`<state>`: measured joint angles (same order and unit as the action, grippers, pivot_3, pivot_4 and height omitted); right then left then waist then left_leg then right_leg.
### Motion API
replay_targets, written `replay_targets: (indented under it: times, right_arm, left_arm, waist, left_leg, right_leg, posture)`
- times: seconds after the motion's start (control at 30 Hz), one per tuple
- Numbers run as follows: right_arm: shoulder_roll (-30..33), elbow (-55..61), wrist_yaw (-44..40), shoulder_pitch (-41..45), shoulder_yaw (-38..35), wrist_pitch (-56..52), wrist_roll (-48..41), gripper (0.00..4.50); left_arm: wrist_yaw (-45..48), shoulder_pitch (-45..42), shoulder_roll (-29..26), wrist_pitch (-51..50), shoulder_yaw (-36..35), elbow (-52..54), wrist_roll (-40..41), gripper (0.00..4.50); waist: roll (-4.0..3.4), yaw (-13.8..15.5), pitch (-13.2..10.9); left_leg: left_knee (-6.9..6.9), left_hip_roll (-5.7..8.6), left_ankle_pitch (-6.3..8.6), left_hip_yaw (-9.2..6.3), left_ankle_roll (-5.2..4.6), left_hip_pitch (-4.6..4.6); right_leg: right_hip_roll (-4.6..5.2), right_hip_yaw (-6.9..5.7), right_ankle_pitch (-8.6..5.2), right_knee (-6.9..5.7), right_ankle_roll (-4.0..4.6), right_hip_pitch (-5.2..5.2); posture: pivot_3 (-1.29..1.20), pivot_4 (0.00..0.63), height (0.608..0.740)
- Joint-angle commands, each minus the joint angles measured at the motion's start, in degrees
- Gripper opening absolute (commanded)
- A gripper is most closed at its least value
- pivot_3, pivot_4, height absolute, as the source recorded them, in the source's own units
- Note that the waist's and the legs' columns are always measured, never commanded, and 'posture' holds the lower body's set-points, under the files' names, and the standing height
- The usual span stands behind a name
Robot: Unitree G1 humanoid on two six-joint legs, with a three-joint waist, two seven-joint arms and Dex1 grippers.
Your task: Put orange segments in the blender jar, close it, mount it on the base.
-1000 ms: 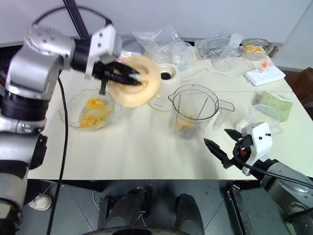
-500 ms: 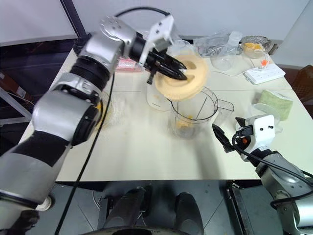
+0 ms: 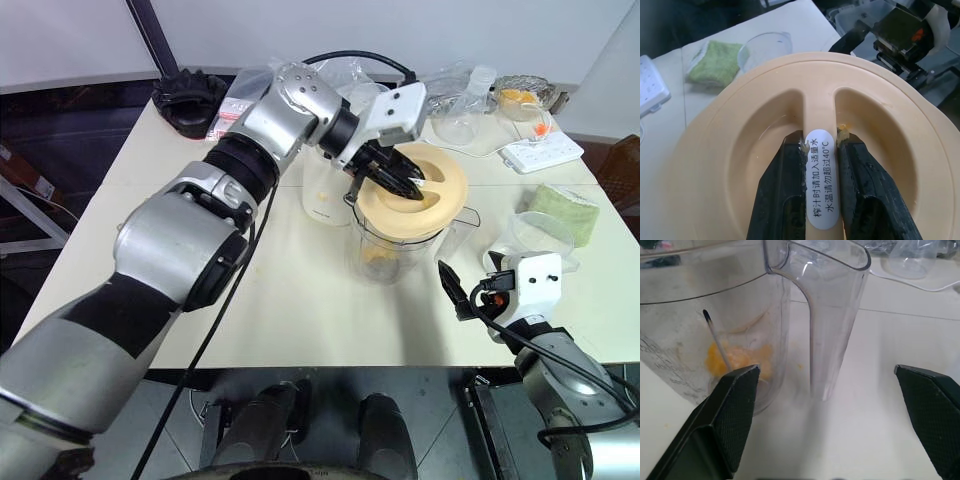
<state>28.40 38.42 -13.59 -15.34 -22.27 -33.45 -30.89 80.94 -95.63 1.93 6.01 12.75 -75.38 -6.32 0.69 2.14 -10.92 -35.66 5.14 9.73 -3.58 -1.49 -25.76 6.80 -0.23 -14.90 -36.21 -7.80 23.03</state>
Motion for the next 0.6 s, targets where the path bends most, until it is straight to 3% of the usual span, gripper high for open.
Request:
replay_targets:
  times: [0.03,0.23,0.6]
  right_arm:
    - [-0.72,2.82,0.44,-0.31,-0.69,1.33,1.02,4.50]
    - [-1.34,2.45,0.60,-0.39,-0.95,1.66,2.25,4.50]
    - [-1.47,-1.53,1.25,3.13,0.18,2.57,6.44,4.50]
  left_arm:
    - [-1.51,0.32,0.59,2.14,1.25,0.04,-2.87,0.29]
    - [-2.03,1.03,0.16,2.15,1.73,-0.34,-5.24,0.29]
    - [2.56,3.20,1.03,-5.10,-1.95,-0.60,-2.57,0.29]
  waist:
    - [-0.01,-0.01,0.01]
    - [-0.03,0.02,0.02]
    - [-0.04,-0.03,0.02]
  left_leg:
    - [-0.01,0.00,0.00,0.00,0.00,0.00]
    - [-0.05,0.00,0.00,-0.01,0.00,0.09]
    - [-0.04,-0.01,0.01,-0.01,0.00,0.22]
  right_leg:
    - [0.00,0.00,0.00,0.00,0.00,-0.01]
    - [-0.01,0.00,0.01,0.00,0.00,-0.12]
    - [-0.01,0.00,0.01,0.01,0.00,-0.23]
  posture:
    - [0.00,0.150,0.740]
    - [0.00,0.150,0.740]
    - [0.00,0.150,0.740]
